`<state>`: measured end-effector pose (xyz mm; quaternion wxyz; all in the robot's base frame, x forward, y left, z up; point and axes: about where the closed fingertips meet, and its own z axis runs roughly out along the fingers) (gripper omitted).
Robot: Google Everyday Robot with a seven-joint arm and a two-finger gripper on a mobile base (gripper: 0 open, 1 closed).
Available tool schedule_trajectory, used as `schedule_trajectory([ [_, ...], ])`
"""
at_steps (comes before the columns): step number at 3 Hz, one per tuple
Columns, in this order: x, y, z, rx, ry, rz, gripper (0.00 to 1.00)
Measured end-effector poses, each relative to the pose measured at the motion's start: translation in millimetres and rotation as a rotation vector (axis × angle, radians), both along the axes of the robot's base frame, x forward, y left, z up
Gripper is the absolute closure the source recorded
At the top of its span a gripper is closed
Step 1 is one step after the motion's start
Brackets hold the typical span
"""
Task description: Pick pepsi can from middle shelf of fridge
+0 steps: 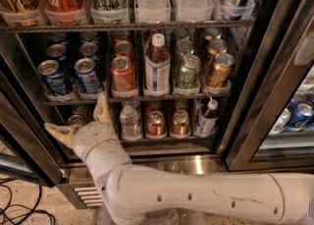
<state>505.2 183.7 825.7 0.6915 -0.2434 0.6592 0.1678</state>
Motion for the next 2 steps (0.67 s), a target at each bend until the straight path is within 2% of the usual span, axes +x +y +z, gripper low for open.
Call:
schedule_trajectory([
  [1, 13, -8, 11, 0.033, -0.051, -0.060, 0.14],
  [2, 24, -10, 23, 0.043, -0.089, -0.086, 0.15],
])
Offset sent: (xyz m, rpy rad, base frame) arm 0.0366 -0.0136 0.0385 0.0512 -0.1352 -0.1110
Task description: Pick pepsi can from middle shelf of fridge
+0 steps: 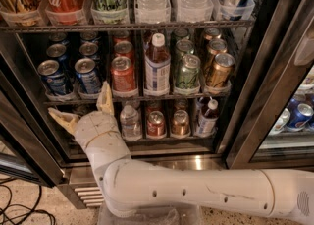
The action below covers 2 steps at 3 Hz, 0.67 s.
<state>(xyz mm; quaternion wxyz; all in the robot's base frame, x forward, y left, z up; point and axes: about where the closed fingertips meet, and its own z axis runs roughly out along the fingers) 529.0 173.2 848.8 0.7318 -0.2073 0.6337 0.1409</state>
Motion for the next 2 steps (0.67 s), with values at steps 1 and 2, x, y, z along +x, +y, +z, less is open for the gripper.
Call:
schedule_trajectory([
  [1, 12, 2, 5, 0.000, -0.007, -0.004, 0.17],
  [2, 25, 7, 4, -0.004, 0.006, 0.001, 0.17],
])
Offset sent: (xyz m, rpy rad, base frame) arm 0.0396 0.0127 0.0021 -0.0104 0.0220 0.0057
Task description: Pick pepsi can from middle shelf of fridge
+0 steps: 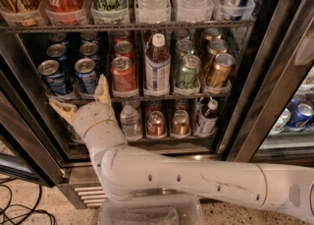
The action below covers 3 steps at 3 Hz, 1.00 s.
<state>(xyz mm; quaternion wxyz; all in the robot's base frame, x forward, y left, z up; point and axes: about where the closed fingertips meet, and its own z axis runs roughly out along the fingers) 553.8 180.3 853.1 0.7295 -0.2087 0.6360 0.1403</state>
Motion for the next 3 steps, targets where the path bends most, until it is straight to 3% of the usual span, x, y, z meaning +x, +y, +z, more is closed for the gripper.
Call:
schedule_trajectory([
  [3, 38, 12, -31, -0.025, 0.097, -0.020, 0.18],
])
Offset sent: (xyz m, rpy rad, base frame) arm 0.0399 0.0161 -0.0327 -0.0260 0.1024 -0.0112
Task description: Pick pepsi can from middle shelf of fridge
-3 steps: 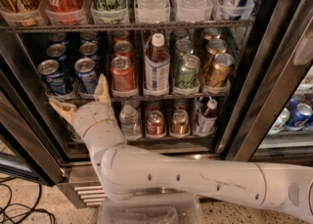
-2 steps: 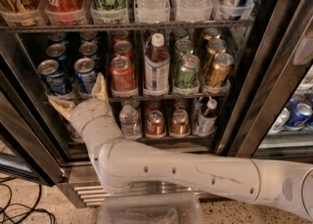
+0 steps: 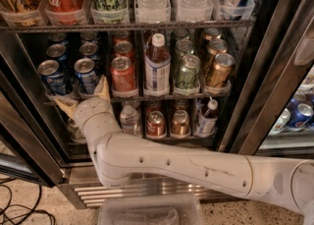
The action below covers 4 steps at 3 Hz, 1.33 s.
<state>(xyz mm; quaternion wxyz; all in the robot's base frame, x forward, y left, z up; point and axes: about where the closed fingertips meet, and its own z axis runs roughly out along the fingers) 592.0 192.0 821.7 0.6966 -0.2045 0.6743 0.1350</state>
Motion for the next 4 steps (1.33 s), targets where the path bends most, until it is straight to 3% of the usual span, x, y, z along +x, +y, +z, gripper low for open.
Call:
schedule_trajectory([
  [1, 9, -11, -8, -0.010, 0.016, -0.033, 0.21],
  [2, 9, -11, -8, -0.010, 0.016, -0.033, 0.38],
  [4, 4, -37, 7, 0.001, -0.029, -0.050, 0.38],
])
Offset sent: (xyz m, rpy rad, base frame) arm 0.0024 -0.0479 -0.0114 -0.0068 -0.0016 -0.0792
